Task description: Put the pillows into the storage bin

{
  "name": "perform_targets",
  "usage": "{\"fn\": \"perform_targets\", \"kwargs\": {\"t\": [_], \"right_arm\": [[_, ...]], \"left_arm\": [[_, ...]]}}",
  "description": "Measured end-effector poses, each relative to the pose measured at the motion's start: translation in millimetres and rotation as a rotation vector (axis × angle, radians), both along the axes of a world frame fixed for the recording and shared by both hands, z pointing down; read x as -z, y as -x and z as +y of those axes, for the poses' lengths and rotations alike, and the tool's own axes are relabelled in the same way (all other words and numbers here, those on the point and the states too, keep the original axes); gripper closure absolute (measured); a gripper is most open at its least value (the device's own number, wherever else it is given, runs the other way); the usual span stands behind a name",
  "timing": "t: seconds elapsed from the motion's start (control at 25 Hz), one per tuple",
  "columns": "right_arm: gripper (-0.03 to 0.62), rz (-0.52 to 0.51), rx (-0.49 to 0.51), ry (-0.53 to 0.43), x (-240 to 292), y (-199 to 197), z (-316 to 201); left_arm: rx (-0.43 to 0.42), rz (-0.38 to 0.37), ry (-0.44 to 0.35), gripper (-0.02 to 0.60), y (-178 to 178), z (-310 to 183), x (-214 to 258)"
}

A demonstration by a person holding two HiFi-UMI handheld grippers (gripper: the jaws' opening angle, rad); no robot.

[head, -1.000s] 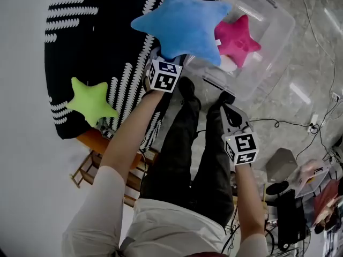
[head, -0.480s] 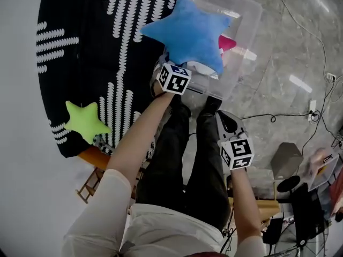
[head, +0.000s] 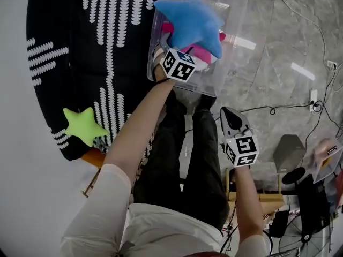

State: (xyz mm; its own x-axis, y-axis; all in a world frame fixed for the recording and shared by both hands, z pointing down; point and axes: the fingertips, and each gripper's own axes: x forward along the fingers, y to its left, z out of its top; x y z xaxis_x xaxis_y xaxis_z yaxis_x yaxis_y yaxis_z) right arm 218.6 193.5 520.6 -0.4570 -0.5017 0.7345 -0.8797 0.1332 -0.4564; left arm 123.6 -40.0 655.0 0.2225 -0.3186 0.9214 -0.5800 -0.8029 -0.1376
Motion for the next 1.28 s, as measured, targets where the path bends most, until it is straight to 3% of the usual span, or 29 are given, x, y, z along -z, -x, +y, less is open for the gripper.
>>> {"fn": "perform_targets", "kwargs": {"t": [0.28, 0.84, 1.04, 1.28], "right_arm": [[0.591, -0.017, 0.021, 0.000, -5, 0, -17], [0.591, -0.020, 0.166, -0.006, -1, 56, -51], [0.591, -0.017, 0.218, -0.008, 2, 89, -60], [0.591, -0.012, 0.302, -0.007, 9, 133, -70]], "left_arm": [[-0.013, 0.105, 0.049, 0.118, -3, 18, 7], [0.142, 0.202, 0.040, 0.117, 56, 9, 38], [0.228, 0.233, 0.030, 0.117, 102, 12, 48], [0.375, 0.210, 0.044, 0.117, 193, 32, 51]]}}
